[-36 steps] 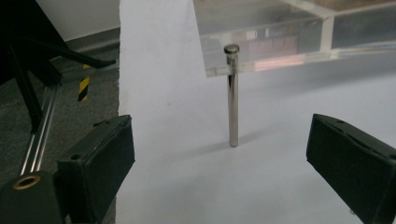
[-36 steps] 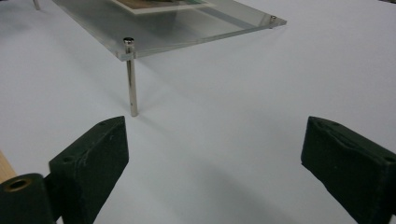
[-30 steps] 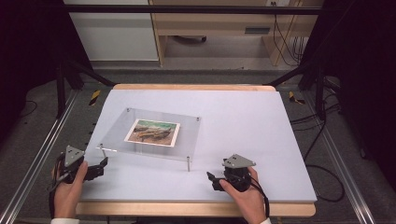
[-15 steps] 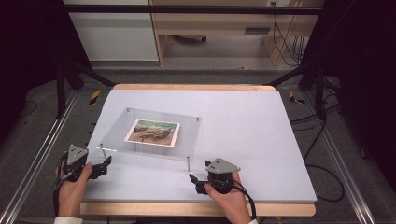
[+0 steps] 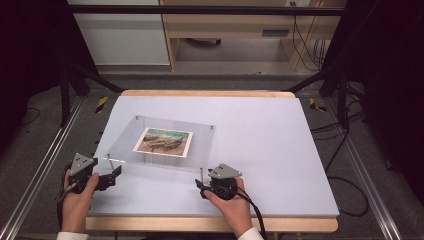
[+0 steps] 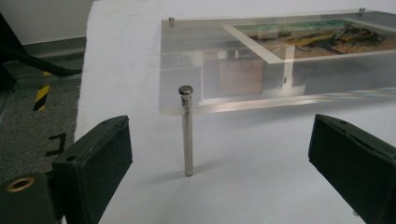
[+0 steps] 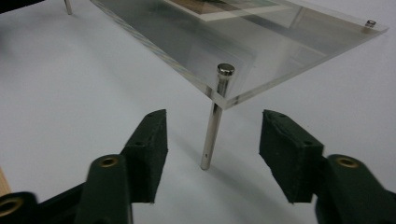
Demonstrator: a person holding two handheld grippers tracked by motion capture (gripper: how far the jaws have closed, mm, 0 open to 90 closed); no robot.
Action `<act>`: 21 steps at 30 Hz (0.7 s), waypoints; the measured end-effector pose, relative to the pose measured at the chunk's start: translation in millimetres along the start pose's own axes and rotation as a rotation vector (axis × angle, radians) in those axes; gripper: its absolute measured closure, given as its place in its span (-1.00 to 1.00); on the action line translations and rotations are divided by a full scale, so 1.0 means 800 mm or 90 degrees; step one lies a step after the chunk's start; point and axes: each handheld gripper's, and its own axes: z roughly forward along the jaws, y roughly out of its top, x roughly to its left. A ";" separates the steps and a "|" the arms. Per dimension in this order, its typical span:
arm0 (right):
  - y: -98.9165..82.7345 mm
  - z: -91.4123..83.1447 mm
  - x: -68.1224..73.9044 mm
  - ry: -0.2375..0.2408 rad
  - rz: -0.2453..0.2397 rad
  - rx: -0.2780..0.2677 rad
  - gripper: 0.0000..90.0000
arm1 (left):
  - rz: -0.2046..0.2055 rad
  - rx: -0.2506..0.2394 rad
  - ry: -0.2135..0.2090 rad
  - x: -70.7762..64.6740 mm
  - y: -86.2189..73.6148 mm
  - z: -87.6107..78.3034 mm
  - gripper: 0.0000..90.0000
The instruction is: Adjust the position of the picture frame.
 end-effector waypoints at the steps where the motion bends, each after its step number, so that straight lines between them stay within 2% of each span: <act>1: 0.003 0.004 0.002 0.004 0.008 0.000 0.15 | -0.007 -0.011 0.009 0.003 0.001 -0.003 -0.87; 4: 0.005 0.011 0.003 0.006 0.011 0.010 0.37 | -0.032 -0.022 0.014 0.007 0.000 -0.007 -0.87; 5: 0.006 0.013 0.004 0.007 0.011 0.011 0.44 | -0.032 -0.022 0.014 0.007 0.000 -0.007 -0.86; 6: 0.006 0.013 0.004 0.007 0.011 0.011 0.44 | -0.039 -0.022 0.013 0.010 0.000 -0.008 -0.86; 7: 0.008 0.017 0.006 0.005 0.011 0.012 0.62 | -0.049 -0.024 0.012 0.011 0.000 -0.010 -0.82; 8: 0.008 0.017 0.006 0.005 0.011 0.012 0.62 | -0.052 -0.029 0.017 0.012 0.000 -0.011 -0.82; 9: 0.009 0.019 0.005 -0.006 0.018 0.009 0.77 | -0.054 -0.030 0.018 0.013 0.000 -0.013 -0.81; 10: 0.010 0.019 0.003 -0.008 0.022 0.004 0.82 | -0.055 -0.030 0.022 0.015 -0.001 -0.016 -0.81; 12: 0.010 0.018 0.002 -0.007 0.023 0.001 0.85 | -0.053 -0.032 0.020 0.015 -0.001 -0.016 -0.79; 13: 0.011 0.016 -0.001 0.003 0.039 -0.012 0.88 | -0.034 -0.028 0.014 0.016 -0.002 -0.019 -0.76; 15: 0.012 0.014 -0.003 0.018 0.049 -0.021 0.89 | 0.001 -0.020 0.025 0.017 -0.002 -0.026 -0.72; 17: 0.014 0.013 -0.002 0.025 0.057 -0.022 0.89 | 0.018 -0.016 0.025 0.019 -0.004 -0.029 -0.69; 18: 0.014 0.013 -0.002 0.025 0.057 -0.022 0.89 | 0.018 -0.016 0.025 0.019 -0.004 -0.029 -0.69; 19: 0.017 0.012 -0.001 0.035 0.065 -0.027 0.89 | 0.030 -0.006 0.018 0.022 -0.007 -0.029 -0.69; 21: 0.019 0.011 -0.002 0.041 0.076 -0.036 0.89 | 0.038 0.001 0.020 0.022 -0.008 -0.028 -0.63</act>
